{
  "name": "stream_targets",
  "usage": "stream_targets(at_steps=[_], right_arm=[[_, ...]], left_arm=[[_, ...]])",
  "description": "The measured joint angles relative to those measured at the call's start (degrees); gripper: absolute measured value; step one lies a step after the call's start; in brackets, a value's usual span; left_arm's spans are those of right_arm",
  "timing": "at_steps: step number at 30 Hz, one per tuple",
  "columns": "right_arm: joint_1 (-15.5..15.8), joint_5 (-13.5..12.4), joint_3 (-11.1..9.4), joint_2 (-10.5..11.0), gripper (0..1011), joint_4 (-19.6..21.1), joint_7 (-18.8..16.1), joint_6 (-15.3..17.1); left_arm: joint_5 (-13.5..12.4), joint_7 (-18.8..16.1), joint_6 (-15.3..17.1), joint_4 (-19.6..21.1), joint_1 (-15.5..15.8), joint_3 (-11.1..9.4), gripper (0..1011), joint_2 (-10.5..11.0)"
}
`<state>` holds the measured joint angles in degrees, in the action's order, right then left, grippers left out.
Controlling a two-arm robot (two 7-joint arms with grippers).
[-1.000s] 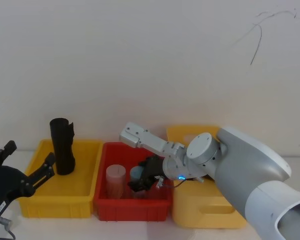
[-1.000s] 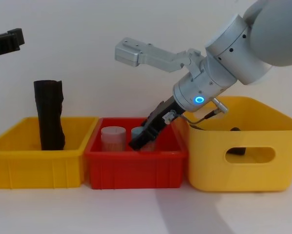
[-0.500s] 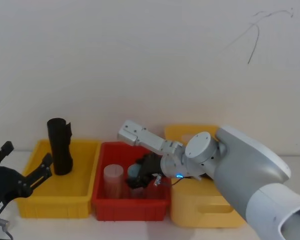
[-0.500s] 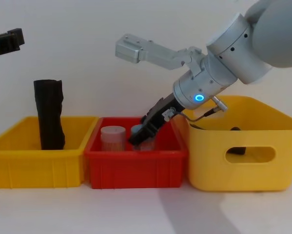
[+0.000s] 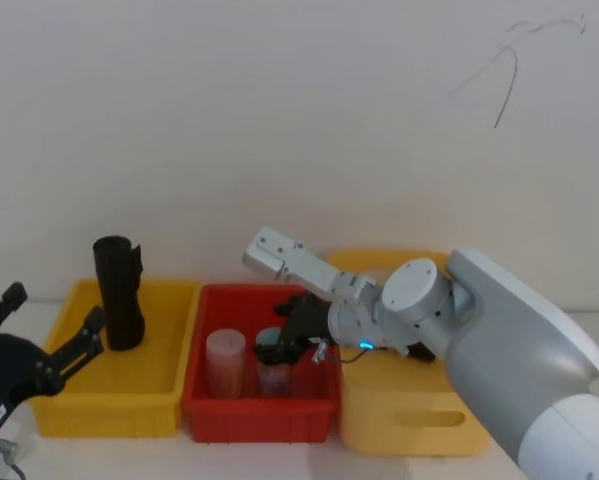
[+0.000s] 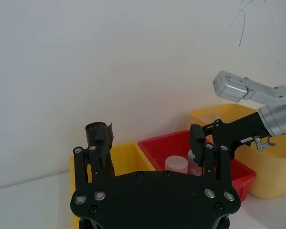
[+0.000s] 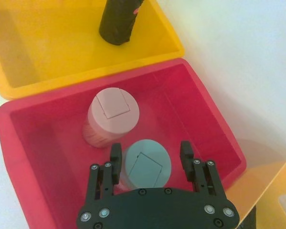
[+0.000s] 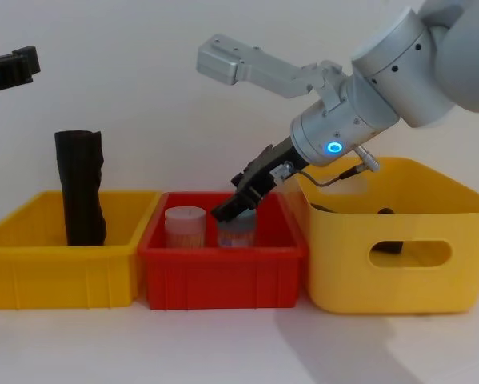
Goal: Pick up the garbage bag with the one hand and transfer it to the other hand.
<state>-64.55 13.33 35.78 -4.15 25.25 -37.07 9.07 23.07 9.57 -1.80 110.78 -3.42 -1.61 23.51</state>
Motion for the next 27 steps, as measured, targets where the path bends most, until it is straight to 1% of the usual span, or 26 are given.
stream_targets(at_steps=[2, 3, 8, 12, 16, 19, 22, 24, 26, 27], right_arm=[[0.56, 0.08, -0.08, 0.44, 735, 1.32, -0.16, 0.57], [1.11, 0.12, -0.16, 0.9, 735, 2.72, -0.34, 1.09], [2.31, 0.16, -0.3, 1.81, 735, 5.48, -0.58, 2.23], [2.75, 0.16, -0.44, 2.2, 734, 6.51, -0.68, 3.04], [2.74, 0.02, -0.62, 2.14, 735, 6.37, -0.68, 3.68], [2.16, -0.21, -0.84, 1.68, 735, 4.99, -0.53, 3.97], [0.96, -0.54, -1.13, 0.83, 735, 2.31, -0.14, 3.9], [-0.74, -0.63, -1.64, -0.32, 735, -1.17, 0.31, 3.16], [-1.6, -0.67, -1.97, -0.91, 735, -3.45, 0.58, 2.58], [-2.47, -0.7, -2.24, -1.5, 756, -5.42, 0.83, 2.17]], left_arm=[[0.0, 0.0, 0.0, 0.0, 0.0, 0.0, 1001, 0.0], [0.0, 0.0, 0.0, 0.0, 0.0, 0.0, 1001, 0.0], [0.0, 0.0, 0.0, 0.0, 0.0, 0.0, 1001, 0.0], [0.0, 0.0, 0.0, 0.0, 0.0, 0.0, 1002, 0.0], [0.0, 0.0, 0.0, 0.0, 0.0, 0.0, 1002, 0.0], [0.0, 0.0, 0.0, 0.0, 0.0, 0.0, 1001, 0.0], [0.0, 0.0, 0.0, 0.0, 0.0, 0.0, 1001, 0.0], [0.0, 0.0, 0.0, 0.0, 0.0, 0.0, 1001, 0.0], [0.0, 0.0, 0.0, 0.0, 0.0, 0.0, 1001, 0.0], [0.0, 0.0, 0.0, 0.0, 0.0, 0.0, 1001, 0.0]])
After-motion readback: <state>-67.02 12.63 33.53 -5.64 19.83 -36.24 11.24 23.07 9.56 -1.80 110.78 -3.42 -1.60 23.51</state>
